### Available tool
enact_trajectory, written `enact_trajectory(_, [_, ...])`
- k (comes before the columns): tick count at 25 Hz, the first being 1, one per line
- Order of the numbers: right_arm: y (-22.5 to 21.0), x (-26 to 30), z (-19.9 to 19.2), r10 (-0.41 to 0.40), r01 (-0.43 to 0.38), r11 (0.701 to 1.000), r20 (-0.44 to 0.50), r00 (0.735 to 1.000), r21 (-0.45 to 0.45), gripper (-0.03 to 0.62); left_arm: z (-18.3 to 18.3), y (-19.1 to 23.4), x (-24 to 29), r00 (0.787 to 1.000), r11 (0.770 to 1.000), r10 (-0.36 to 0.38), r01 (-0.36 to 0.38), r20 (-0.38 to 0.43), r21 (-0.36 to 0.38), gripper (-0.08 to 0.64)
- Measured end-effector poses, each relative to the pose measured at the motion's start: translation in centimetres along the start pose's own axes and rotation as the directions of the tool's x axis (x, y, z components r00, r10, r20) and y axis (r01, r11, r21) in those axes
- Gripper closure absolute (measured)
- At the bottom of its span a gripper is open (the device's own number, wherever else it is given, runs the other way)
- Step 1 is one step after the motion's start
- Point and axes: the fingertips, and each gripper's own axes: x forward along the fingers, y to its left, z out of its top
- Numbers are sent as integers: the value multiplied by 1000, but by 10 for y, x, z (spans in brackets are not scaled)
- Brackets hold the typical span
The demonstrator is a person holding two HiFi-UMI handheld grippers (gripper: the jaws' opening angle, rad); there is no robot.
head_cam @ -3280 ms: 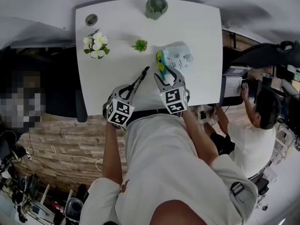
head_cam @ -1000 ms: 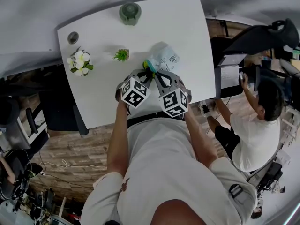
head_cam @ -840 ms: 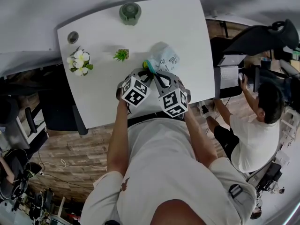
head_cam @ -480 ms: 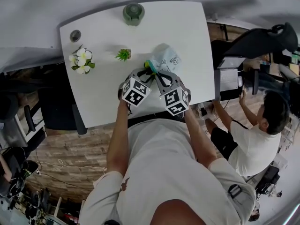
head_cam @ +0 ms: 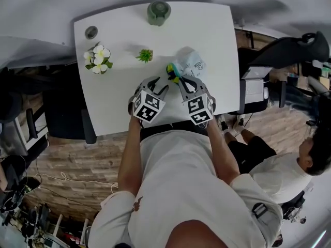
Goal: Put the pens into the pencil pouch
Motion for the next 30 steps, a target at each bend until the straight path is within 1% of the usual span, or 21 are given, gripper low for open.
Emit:
enact_trajectory(7, [8,-1,-4,-15,15,1000,-10,1000,5,574,-35,4,-31,996,995,89,-89,-4,-50,380])
enact_trajectory(11, [17,-4,-5,-8,8,1000,-12,1000,5,574,-54,5,-45,989,986,147,-147,-15,-83,380])
enact_trajectory(14, [25,-6,-6,3,-3,1000,-14,1000,-2,574,-69,3,-54,984,979,175,-177,-31,-98,386])
enact_trajectory(18, [33,-6,-7,15,-15,1000,-18,1000,-9,574,-89,-3,-63,980,974,189,-195,-58,-119,402])
enact_trajectory(27, [39,-6,-7,41,-42,998,-19,999,-36,574,-127,-19,-67,975,963,186,-206,-125,-174,430])
enact_trajectory(30, [42,-6,-7,51,-52,998,-23,998,-44,574,-137,-22,-66,972,960,189,-213,-143,-182,440])
